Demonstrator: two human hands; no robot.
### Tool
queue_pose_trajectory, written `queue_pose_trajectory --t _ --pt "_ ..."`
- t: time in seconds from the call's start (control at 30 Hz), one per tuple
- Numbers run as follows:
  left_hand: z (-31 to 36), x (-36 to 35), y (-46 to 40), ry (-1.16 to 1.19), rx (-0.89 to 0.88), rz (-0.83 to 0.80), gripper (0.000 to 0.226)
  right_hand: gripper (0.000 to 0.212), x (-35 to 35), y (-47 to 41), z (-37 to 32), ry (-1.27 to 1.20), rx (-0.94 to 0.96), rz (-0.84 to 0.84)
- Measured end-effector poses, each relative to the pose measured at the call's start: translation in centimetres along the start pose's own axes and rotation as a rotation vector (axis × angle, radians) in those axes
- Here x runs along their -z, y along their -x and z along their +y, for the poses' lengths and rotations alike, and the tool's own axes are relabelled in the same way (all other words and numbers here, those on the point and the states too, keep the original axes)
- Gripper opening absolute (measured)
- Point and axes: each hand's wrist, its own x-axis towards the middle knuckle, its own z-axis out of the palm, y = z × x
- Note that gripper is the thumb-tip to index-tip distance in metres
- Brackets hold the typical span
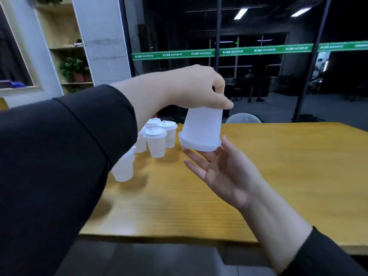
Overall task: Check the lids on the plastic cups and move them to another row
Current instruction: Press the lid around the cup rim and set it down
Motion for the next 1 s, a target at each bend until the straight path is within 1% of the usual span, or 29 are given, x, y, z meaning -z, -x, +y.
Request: queue_pose_trajectory --t 0.13,0.23,0.27,0.33,0.4,0.47,0.5,0.57,0.6,0.63,0.67,0.7,0.77,0.8,0.87,0.9,1.0 --pt "0.5 0.0 0.8 -0.002 0.010 0.006 0.037 0.052 0.0 1.1 0.0 0.031 -0.018 0.025" --pt "0.9 -0.4 1.4 0.010 0.038 0.059 0.036 0.072 0.4 1.5 -0.3 0.049 -0.101 0.010" --pt "0.9 -0.9 1.6 0.030 0.053 0.092 0.036 0.077 0.5 1.5 -0.6 0.044 -0.124 -0.001" --pt "0.8 -2.6 2.0 0.062 0.059 0.204 0.037 0.079 0.7 1.5 -1.4 0.008 -0.131 -0.017" --pt "0.4 -4.9 2.7 0.132 0.034 0.350 0.043 0.074 0.8 1.2 -2.5 -0.048 -0.088 0.012" --pt "0.2 -7.6 3.7 0.307 0.049 0.431 0.042 0.067 1.3 0.8 -3.9 -0.051 -0.014 0.081" --pt "0.3 -8.9 4.2 0.431 0.087 0.428 0.036 0.061 1.6 0.7 -4.5 -0.019 0.030 0.102" --pt "1.3 -11.5 5.0 0.734 0.195 0.363 0.025 0.049 2.6 0.7 -5.5 0.112 0.115 0.139" --pt "2.0 -12.6 5.0 0.894 0.255 0.321 0.023 0.044 3.1 0.6 -5.8 0.189 0.157 0.166" --pt "3.0 -13.4 5.0 1.050 0.327 0.274 0.025 0.041 3.7 0.5 -6.0 0.271 0.197 0.199" --pt "3.8 -14.2 4.6 1.185 0.406 0.223 0.032 0.043 4.3 0.5 -6.2 0.362 0.232 0.229" --pt "4.6 -14.7 4.1 1.287 0.470 0.169 0.043 0.051 5.0 0.4 -6.4 0.453 0.265 0.250" --pt "6.1 -15.2 2.9 1.445 0.537 0.066 0.057 0.074 6.4 0.6 -6.8 0.591 0.315 0.272" --pt "7.0 -15.3 2.4 1.528 0.549 0.031 0.055 0.081 7.3 0.9 -7.1 0.630 0.337 0.281" --pt "8.6 -15.4 1.2 1.657 0.566 0.013 0.043 0.084 9.3 1.5 -7.9 0.665 0.362 0.295" --pt "9.6 -15.5 0.6 1.684 0.562 0.006 0.038 0.079 10.3 2.0 -8.4 0.670 0.366 0.302" --pt "12.4 -16.5 -1.7 1.680 0.528 -0.027 0.027 0.043 12.6 3.8 -10.2 0.699 0.362 0.338"
